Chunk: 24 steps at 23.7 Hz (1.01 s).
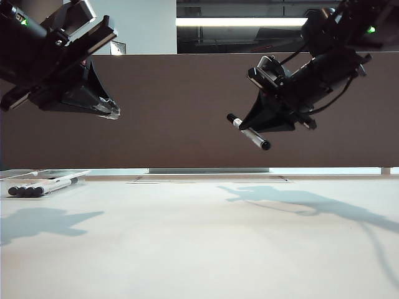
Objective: Pick up the black marker on the right and put it into the packaging box on the left, making sure the marker fit the shape of the box's grooves.
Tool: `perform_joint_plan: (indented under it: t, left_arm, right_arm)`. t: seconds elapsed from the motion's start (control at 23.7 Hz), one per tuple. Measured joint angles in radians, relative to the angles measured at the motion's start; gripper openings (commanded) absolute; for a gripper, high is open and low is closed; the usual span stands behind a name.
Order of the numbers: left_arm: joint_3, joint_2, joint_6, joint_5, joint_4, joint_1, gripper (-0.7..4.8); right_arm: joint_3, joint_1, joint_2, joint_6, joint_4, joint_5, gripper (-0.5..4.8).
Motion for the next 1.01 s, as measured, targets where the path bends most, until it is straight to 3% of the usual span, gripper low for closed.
perform_joint_plan:
  t: [0.3, 0.51, 0.76, 1.01]
  left_arm:
    - [0.000, 0.029, -0.054, 0.000, 0.051, 0.000, -0.06]
    - [0.000, 0.082, -0.095, 0.000, 0.094, -0.025, -0.06]
    - [0.000, 0.172, -0.132, 0.000, 0.186, -0.108, -0.06]
    - [0.000, 0.282, -0.226, 0.002, 0.325, -0.198, 0.11]
  right_arm:
    - [-0.177, 0.065, -0.010, 0.222, 0.385, -0.072, -0.06]
    - [-0.272, 0.137, -0.009, 0.283, 0.566, -0.094, -0.06]
    - [-0.306, 0.207, -0.009, 0.283, 0.577, -0.098, -0.06]
    - [-0.349, 0.217, -0.009, 0.283, 0.636, -0.098, -0.06]
